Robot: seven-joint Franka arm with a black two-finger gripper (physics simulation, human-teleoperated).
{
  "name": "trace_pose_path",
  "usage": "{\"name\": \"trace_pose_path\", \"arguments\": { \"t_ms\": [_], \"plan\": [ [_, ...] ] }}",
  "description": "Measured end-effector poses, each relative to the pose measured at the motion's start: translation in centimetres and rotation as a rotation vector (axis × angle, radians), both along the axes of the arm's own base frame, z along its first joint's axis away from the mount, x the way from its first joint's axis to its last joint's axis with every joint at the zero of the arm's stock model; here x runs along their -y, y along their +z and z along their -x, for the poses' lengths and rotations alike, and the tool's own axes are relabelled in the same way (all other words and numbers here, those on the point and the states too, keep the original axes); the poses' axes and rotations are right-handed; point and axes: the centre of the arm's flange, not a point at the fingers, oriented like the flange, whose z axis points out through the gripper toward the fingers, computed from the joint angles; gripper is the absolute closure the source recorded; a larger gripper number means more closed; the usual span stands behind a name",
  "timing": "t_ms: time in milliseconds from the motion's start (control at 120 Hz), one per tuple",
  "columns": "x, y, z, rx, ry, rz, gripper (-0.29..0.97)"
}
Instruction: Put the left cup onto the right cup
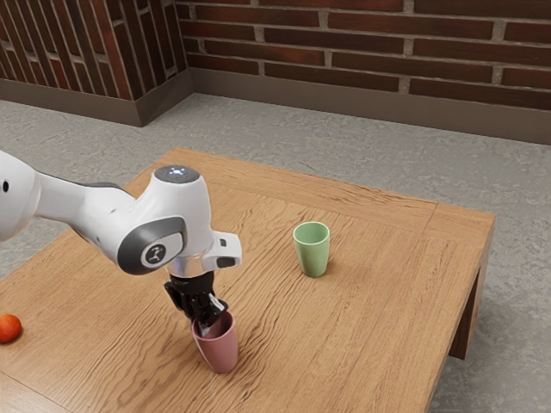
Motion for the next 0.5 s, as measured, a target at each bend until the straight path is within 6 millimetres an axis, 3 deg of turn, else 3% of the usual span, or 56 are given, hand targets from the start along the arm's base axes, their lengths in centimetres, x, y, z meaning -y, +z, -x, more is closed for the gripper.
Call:
{"name": "trace_pose_path", "arguments": {
  "t_ms": [283, 367, 500],
  "plan": [
    [0.4, 1.3, -1.0, 0.031, 0.006, 0.002, 0.76],
    [0.7, 3.3, -2.4, 0.060, 0.010, 0.006, 0.77],
    [1.0, 8.4, -5.7, 0.112, 0.024, 0.011, 0.78]
  ]
}}
